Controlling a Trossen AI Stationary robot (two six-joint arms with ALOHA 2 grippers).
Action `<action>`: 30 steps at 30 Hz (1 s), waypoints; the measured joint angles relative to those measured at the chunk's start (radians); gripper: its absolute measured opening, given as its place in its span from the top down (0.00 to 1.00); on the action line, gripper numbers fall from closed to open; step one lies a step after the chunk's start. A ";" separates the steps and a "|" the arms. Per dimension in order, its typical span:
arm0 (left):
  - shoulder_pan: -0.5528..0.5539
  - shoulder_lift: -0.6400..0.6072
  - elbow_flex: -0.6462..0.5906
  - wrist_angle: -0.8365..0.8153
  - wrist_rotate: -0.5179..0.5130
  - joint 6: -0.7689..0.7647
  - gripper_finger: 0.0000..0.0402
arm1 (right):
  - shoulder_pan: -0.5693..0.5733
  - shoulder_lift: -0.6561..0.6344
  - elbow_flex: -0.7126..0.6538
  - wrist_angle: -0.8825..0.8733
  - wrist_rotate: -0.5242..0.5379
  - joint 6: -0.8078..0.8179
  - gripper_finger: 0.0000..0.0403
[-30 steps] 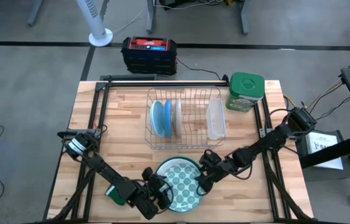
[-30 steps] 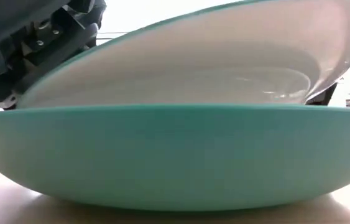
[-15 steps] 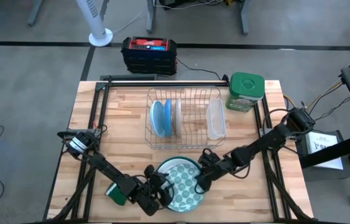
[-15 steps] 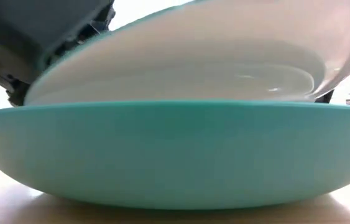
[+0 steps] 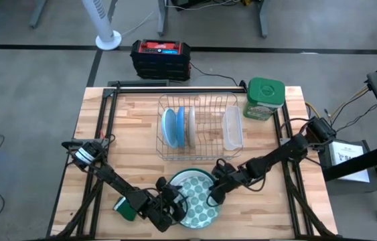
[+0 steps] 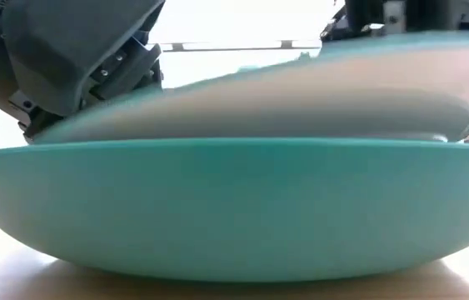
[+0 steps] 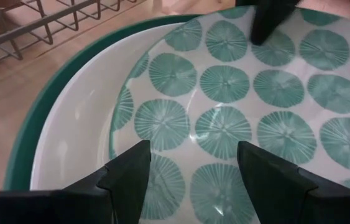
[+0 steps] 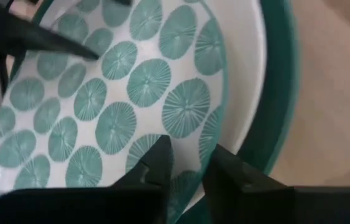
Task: Sort dishes
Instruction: Put the green patterned plate in the dish rack
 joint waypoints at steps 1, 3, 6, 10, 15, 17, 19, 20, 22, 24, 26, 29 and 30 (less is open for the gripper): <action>0.000 0.000 0.000 -0.001 -0.004 0.001 0.42 | -0.004 0.000 0.000 -0.002 0.003 0.001 0.92; 0.000 -0.001 0.000 0.000 -0.010 0.012 0.42 | -0.010 0.000 0.000 -0.002 0.011 -0.002 0.93; 0.000 -0.009 0.002 0.000 -0.010 0.038 0.42 | -0.011 -0.003 0.000 -0.002 0.014 -0.014 0.93; -0.014 -0.029 0.014 -0.015 0.000 0.100 0.42 | -0.011 -0.015 0.000 -0.002 0.016 -0.038 0.94; -0.039 -0.077 0.024 -0.025 0.012 0.150 0.42 | -0.008 -0.049 0.004 -0.011 0.005 -0.065 1.00; -0.045 -0.095 0.023 -0.045 0.009 0.153 0.42 | -0.008 -0.055 0.003 -0.018 0.001 -0.069 1.00; -0.046 -0.110 0.023 -0.065 0.006 0.154 0.42 | -0.008 -0.062 0.002 -0.024 0.000 -0.079 1.00; -0.048 -0.118 0.023 -0.076 0.004 0.155 0.42 | -0.008 -0.064 0.002 -0.025 0.001 -0.084 1.00; -0.048 -0.130 0.023 -0.103 0.001 0.155 0.42 | -0.008 -0.066 0.002 -0.027 0.008 -0.092 1.00; -0.049 -0.146 0.023 -0.124 -0.014 0.156 0.42 | -0.007 -0.071 0.002 -0.029 0.020 -0.102 1.00; -0.052 -0.165 0.023 -0.151 -0.033 0.156 0.42 | -0.007 -0.078 0.002 -0.030 0.036 -0.119 1.00; -0.059 -0.197 0.023 -0.198 -0.064 0.140 0.42 | -0.007 -0.090 0.002 -0.031 0.073 -0.146 1.00; -0.061 -0.206 0.023 -0.223 -0.067 0.116 0.42 | -0.007 -0.096 0.002 -0.033 0.083 -0.158 1.00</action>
